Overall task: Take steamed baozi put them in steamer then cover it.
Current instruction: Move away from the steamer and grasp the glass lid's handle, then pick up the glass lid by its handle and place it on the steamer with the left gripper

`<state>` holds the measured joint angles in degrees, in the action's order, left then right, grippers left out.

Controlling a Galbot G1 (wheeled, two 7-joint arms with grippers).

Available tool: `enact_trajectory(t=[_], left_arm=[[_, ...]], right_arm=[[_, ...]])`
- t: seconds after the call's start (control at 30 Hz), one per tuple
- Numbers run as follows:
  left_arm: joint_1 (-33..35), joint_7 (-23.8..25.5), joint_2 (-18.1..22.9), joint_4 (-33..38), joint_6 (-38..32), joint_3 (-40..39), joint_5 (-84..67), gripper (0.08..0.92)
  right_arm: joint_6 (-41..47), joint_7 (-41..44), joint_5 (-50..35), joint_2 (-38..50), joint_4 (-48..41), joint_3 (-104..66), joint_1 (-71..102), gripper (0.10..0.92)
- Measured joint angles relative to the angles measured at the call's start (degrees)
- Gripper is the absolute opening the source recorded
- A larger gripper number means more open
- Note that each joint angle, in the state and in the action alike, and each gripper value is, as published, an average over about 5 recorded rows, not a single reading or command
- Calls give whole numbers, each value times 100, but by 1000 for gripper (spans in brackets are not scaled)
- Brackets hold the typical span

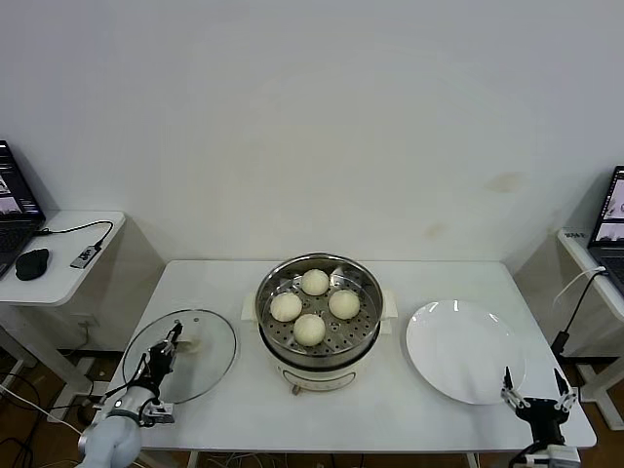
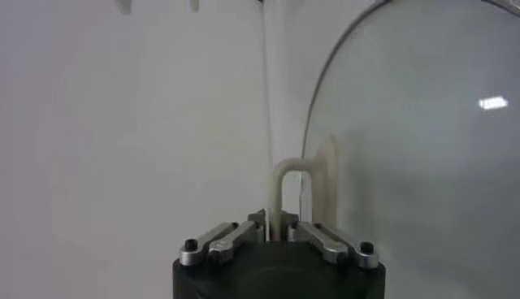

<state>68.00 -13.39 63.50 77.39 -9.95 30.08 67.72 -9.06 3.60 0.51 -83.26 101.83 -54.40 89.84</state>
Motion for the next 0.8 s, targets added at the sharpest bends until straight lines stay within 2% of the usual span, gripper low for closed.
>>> enact_trajectory(t=[0.27,0.53,0.8], left_arm=[[509,185,-257,960,364,256,-374,140],[1133,789,-616,2396,1102,579,-904,140],[1192,1236,-995,3683,1973,320,-1380,140]], right_arm=[[-27,46,40,71,106,88,66,823],[-102,87,143,56,194,145,128,823],[-173,69,347,-27,167,209,58,823]])
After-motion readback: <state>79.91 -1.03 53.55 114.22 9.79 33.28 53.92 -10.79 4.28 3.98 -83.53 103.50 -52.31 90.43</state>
